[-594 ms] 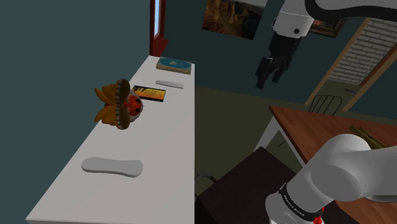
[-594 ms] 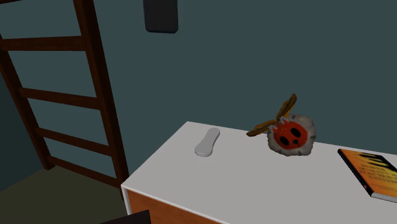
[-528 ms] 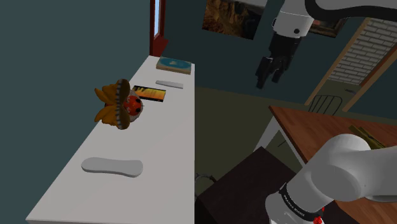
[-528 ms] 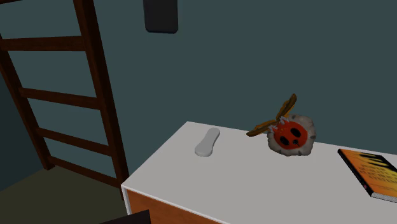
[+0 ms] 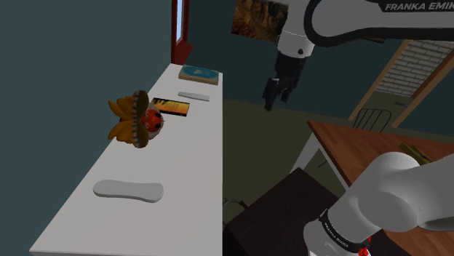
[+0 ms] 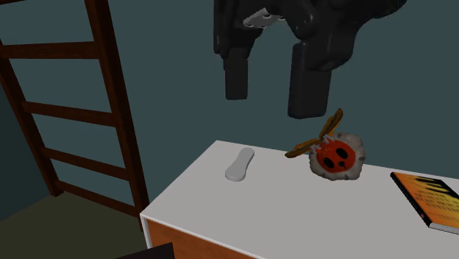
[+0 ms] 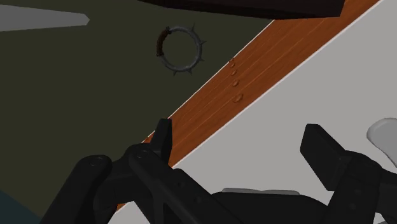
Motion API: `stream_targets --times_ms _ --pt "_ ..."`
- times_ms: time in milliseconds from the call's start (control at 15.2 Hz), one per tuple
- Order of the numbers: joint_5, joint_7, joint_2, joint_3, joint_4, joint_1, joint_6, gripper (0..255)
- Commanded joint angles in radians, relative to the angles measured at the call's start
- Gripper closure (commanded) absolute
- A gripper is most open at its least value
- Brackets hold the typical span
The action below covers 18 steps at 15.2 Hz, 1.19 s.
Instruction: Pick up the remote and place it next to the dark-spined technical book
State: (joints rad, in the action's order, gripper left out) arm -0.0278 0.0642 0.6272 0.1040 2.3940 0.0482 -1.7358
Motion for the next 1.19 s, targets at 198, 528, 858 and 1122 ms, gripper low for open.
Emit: stream_targets --times_ms 198,528,858,1122 --pt "0.018 -0.006 -0.147 0.047 -0.021 0.04 -0.13 0" --pt "0.019 -0.012 -0.302 0.094 -0.065 0.074 -0.243 0" --pt "0.002 -0.012 -0.462 0.14 -0.131 0.104 -0.338 0" --pt "-0.027 -0.006 -0.593 0.175 -0.199 0.13 -0.399 0"
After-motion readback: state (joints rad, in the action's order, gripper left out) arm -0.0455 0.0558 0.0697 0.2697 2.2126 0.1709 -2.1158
